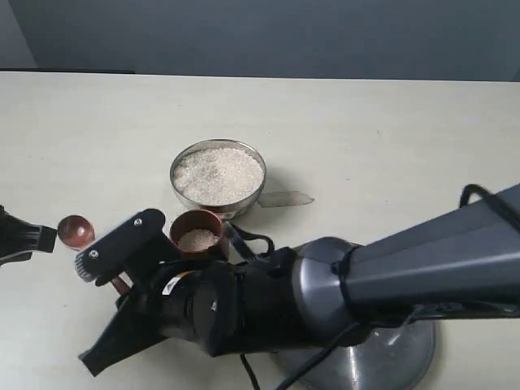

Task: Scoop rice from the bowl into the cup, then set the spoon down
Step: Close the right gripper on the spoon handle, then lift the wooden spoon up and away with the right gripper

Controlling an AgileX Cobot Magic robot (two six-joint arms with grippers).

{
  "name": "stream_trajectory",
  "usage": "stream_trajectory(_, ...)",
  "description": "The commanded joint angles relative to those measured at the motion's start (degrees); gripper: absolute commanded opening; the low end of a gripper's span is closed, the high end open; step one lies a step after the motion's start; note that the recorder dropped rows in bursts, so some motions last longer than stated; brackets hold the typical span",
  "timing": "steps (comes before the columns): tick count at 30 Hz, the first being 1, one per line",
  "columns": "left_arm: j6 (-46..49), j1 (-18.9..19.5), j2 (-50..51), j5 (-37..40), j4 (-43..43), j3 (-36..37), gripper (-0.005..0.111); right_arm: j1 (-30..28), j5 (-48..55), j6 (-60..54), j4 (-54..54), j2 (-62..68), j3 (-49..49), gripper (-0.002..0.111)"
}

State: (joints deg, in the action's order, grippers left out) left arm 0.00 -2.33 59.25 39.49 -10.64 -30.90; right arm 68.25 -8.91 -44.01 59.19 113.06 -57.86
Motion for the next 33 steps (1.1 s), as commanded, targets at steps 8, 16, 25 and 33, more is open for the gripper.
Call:
stream_trajectory(8, 0.00, -0.11, -0.96, -0.04, -0.63, -0.37, 0.000, -3.94, -0.75, -5.22, 6.33, -11.18, -0.14, -0.001)
stream_trajectory(16, 0.00, -0.11, -6.49, -2.03, 0.10, -0.37, 0.000, -11.18, 1.99, -12.52, 9.90, -14.64, -0.14, -0.001)
stream_trajectory(25, 0.00, -0.11, -6.64, -2.59, 0.22, 1.23, 0.000, -14.61, -2.42, -38.59, 32.29, -18.13, 0.08, -0.001)
stream_trajectory(33, 0.00, -0.11, -6.73, -4.07, 0.09, 1.21, 0.000, -13.44, -35.97, -67.55, 40.76, -23.24, 4.50, -0.001)
